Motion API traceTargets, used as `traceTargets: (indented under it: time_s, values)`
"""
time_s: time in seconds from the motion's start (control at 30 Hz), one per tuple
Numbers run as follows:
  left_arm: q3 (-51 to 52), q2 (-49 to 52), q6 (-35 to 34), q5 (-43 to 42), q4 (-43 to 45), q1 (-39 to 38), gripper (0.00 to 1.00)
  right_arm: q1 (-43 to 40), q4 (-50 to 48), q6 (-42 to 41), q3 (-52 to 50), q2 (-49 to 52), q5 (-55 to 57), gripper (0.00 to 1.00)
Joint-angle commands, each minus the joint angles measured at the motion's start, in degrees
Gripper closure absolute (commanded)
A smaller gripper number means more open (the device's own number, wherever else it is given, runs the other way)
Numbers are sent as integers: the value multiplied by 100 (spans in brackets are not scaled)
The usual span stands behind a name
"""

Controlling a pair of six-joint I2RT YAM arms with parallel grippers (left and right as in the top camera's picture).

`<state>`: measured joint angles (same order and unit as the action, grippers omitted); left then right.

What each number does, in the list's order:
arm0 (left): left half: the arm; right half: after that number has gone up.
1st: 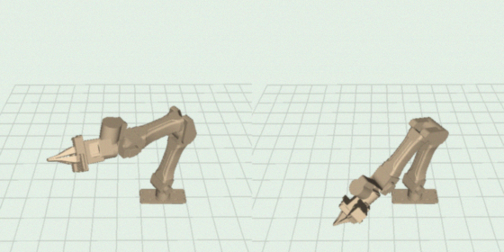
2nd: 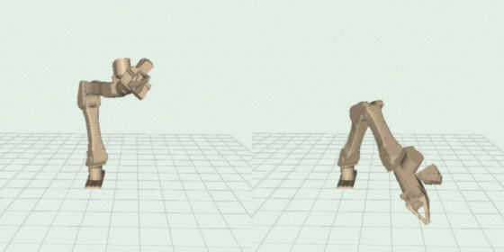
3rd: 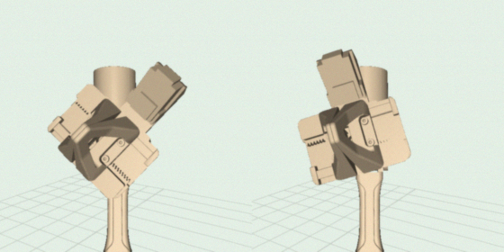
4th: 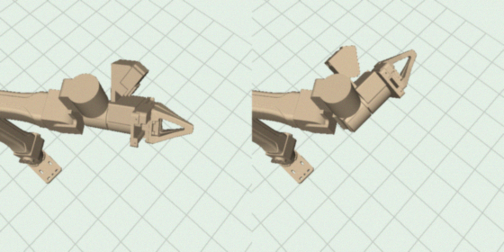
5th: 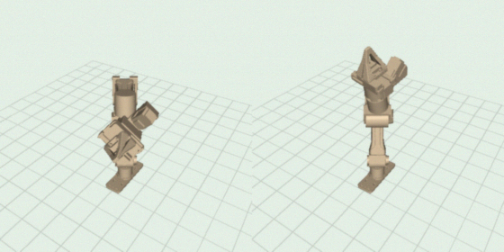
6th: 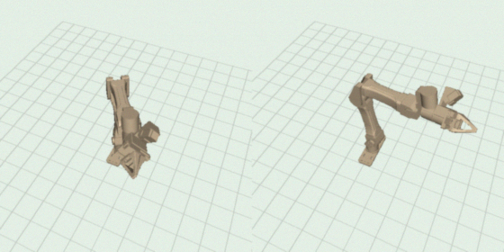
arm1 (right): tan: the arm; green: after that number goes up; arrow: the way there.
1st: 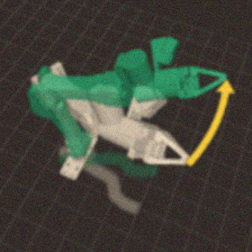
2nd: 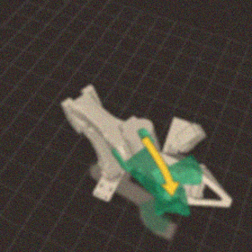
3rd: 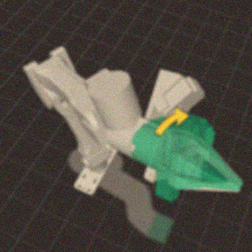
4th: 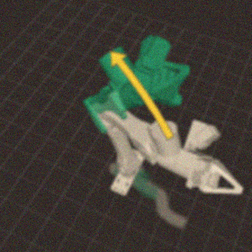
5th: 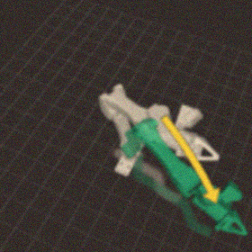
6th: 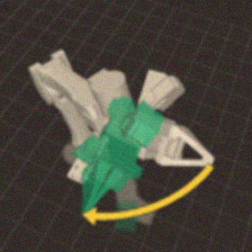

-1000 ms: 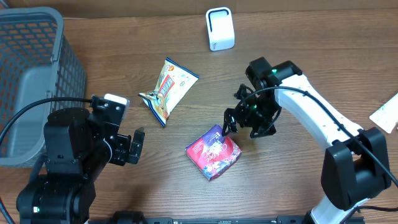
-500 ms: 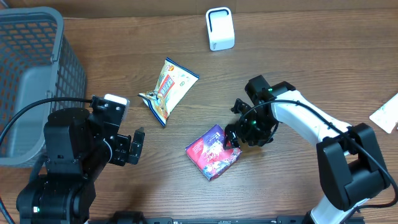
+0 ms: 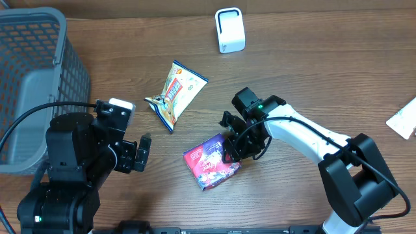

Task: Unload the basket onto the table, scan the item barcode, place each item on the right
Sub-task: 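Lift the pad pack and turn it upright with the right gripper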

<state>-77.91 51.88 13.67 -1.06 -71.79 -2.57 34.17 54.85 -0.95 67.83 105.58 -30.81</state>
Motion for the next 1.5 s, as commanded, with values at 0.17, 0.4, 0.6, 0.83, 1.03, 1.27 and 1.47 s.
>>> traceTargets:
  time_s: [0.17, 0.4, 0.6, 0.83, 1.03, 1.27, 1.47]
  values:
    - [-2, -13, 48, 37, 2, 35, 0, -2, -2, -120, -2, -76, 72, 14]
    - [-2, -13, 50, 37, 4, 35, 0, -4, -289, -120, -234, -72, 52, 0]
    - [-2, -13, 50, 37, 7, 35, 0, -4, -562, -114, -535, -72, -365, 13]
    - [-2, -13, 50, 37, 2, 35, 0, -4, -822, -96, -726, -68, -730, 40]
    - [-2, -13, 50, 37, 4, 35, 0, -4, -935, -98, -785, -68, -859, 79]
    - [-2, -13, 48, 37, 2, 35, 0, -4, -933, -470, -782, -68, -898, 96]
    - [-2, -13, 50, 37, 2, 35, 0, -116, -262, -992, -378, -70, -1338, 96]
